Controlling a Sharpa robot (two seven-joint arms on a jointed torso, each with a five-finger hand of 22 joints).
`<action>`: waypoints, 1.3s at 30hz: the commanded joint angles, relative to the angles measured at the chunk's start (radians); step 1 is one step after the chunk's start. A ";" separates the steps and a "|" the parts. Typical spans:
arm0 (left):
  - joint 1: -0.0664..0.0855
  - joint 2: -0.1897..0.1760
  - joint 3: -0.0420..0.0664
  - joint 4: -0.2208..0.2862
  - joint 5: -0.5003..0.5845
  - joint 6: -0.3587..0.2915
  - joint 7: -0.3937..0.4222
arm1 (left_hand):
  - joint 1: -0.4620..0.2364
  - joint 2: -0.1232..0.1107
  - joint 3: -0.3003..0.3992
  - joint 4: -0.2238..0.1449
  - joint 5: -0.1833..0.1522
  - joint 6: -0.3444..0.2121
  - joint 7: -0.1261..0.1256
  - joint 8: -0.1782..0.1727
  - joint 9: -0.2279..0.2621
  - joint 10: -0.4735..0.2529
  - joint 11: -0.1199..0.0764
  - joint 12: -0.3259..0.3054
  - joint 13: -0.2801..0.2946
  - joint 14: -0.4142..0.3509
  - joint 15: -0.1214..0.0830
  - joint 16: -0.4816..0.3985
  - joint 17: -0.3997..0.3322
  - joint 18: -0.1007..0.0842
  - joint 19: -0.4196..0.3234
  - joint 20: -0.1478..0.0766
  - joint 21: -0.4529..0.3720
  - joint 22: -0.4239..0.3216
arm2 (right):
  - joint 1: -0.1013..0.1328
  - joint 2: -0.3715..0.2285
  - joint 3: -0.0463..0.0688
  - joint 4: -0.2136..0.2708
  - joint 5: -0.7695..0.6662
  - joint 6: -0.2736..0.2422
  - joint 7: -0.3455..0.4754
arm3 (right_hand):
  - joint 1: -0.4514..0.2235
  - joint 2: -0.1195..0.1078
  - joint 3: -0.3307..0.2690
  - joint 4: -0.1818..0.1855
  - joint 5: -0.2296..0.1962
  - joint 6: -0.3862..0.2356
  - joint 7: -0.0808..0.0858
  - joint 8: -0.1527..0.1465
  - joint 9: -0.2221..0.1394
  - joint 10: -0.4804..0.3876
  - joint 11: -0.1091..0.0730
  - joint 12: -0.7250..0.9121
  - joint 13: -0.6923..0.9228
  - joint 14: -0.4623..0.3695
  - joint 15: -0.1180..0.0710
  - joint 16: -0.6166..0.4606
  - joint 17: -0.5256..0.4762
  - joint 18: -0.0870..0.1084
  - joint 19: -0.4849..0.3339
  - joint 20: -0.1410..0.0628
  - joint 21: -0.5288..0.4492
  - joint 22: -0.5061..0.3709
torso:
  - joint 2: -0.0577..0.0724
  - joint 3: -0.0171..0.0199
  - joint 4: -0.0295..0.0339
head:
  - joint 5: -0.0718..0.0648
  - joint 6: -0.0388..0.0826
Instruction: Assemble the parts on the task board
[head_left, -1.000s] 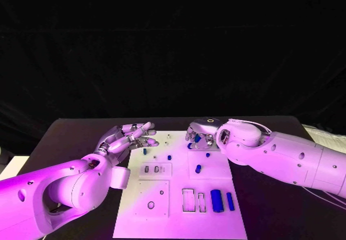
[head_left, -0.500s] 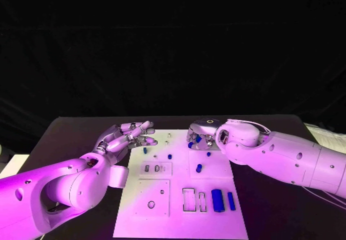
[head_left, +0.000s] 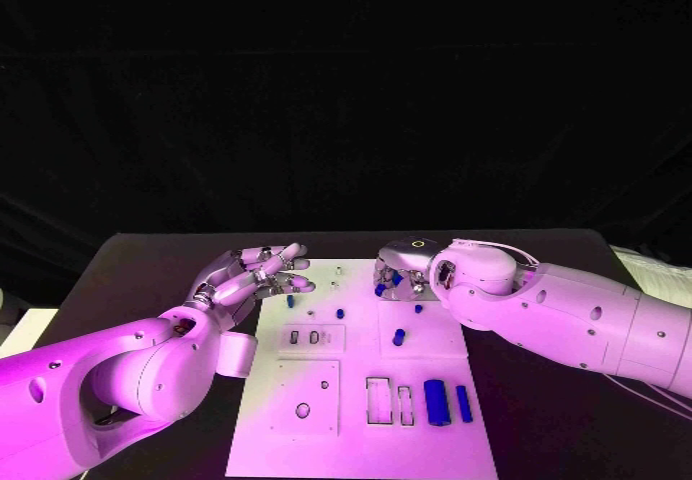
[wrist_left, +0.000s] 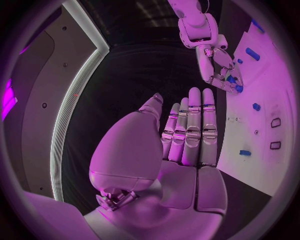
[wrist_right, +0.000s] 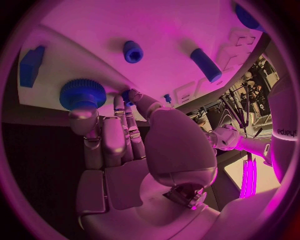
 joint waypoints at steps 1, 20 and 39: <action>0.002 0.001 0.001 0.002 0.002 0.021 0.001 | 0.001 -0.004 0.002 -0.003 -0.006 -0.001 0.005 -0.006 -0.002 -0.005 0.002 -0.006 -0.002 -0.006 0.003 -0.004 0.002 0.010 -0.001 0.008 -0.003 -0.001 | -0.002 0.002 -0.002 -0.002 -0.010 0.009 0.004 | -0.001 0.012 0.001 0.009 -0.008 0.011 -0.001 0.004 0.003 0.009 -0.001 0.002 0.001 0.037 -0.002 0.010 0.006 -0.012 0.011 -0.001 0.008 0.008 | 0.002 -0.0004 0.0009 | -0.001 0.001; 0.002 0.000 0.001 -0.004 0.002 0.018 -0.003 | 0.003 -0.003 0.003 -0.006 -0.006 -0.004 0.007 -0.010 -0.002 -0.011 0.004 -0.011 -0.002 -0.007 0.004 -0.006 0.007 0.010 -0.001 0.009 -0.004 -0.002 | 0.003 0.025 0.001 0.001 0.011 -0.162 -0.028 | 0.003 0.029 0.016 0.042 -0.038 0.040 -0.009 0.009 0.017 0.030 -0.008 -0.005 -0.001 0.037 -0.008 0.032 0.023 -0.020 0.021 -0.007 0.043 0.055 | 0.008 -0.0012 0.0073 | 0.002 0.011; 0.002 0.004 0.001 -0.016 0.005 0.024 -0.003 | 0.005 -0.002 0.004 -0.007 -0.006 -0.005 0.008 -0.012 -0.001 -0.013 0.005 -0.013 -0.003 -0.011 0.006 -0.009 0.009 0.010 -0.003 0.010 -0.006 -0.003 | 0.016 0.147 0.002 -0.122 0.037 -0.215 -0.023 | 0.001 0.026 0.019 0.049 -0.031 0.035 -0.006 0.003 0.018 0.024 -0.005 -0.007 -0.002 0.037 -0.006 0.038 0.030 -0.020 0.020 -0.004 0.046 0.057 | 0.016 -0.0014 0.0103 | 0.003 0.015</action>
